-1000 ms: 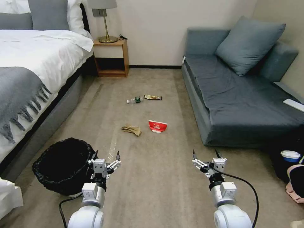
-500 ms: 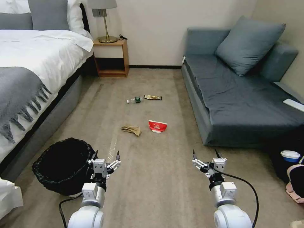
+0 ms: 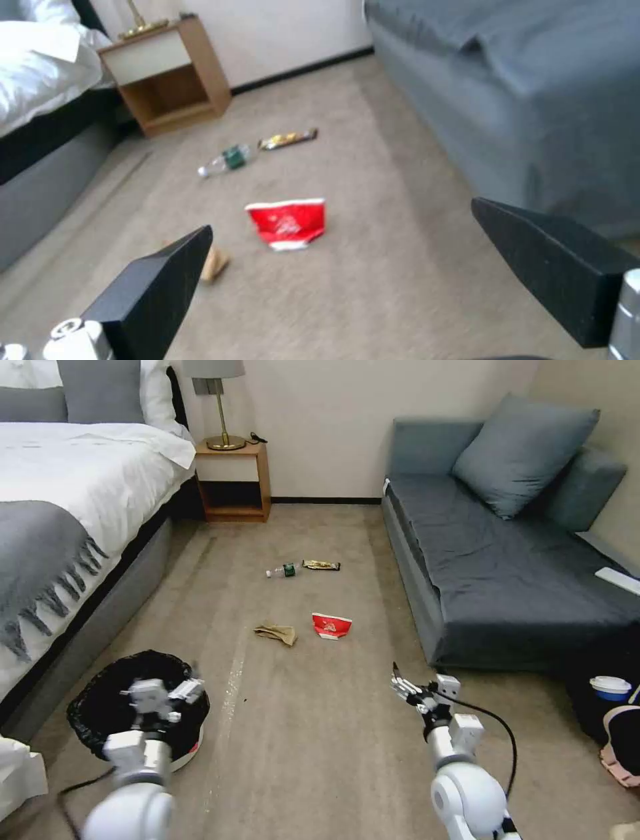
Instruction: Pick up the trash bin, then pick up the garbage on the floor and place it into the trash bin.
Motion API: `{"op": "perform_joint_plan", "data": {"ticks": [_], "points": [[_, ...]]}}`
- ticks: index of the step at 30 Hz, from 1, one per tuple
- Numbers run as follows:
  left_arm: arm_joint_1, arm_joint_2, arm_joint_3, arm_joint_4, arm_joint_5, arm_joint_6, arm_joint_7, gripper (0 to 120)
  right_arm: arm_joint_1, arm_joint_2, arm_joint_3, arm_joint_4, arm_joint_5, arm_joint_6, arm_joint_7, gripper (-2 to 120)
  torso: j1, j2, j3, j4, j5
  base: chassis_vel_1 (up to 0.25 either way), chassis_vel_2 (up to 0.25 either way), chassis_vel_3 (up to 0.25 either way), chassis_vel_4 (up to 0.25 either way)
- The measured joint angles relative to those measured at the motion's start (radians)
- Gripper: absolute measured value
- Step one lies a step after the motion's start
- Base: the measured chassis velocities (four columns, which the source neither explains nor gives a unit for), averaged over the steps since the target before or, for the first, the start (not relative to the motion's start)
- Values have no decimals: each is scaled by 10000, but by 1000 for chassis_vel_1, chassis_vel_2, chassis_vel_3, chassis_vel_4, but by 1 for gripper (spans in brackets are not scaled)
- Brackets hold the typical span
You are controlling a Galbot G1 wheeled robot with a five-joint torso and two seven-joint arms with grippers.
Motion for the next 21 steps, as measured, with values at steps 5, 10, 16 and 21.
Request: {"op": "perform_joint_plan", "data": {"ticks": [5, 10, 16, 21], "points": [[23, 339, -795, -760, -1010, 696, -687, 99, 573, -255, -550, 41, 1069, -879, 680, 100, 0, 0, -1, 2, 6, 0, 0, 0, 0], [34, 396, -923, -883, -1195, 841, -807, 98, 603, -863, -99, 507, 1346, -797, 377, 100, 0, 0, -1, -3, 15, 0, 0, 0, 0], [87, 1687, -1452, -446, -2311, 1343, -1036, 98, 94, -852, 581, 730, 1117, -449, 225, 100, 0, 0, -1, -5, 0, 0, 0, 0, 0], [99, 1882, -1492, -363, -2444, 1397, -1047, 97, 26, -845, 647, 760, 1076, -319, 155, 100, 0, 0, -1, 0, 1, 0, 0, 0, 0]]}}
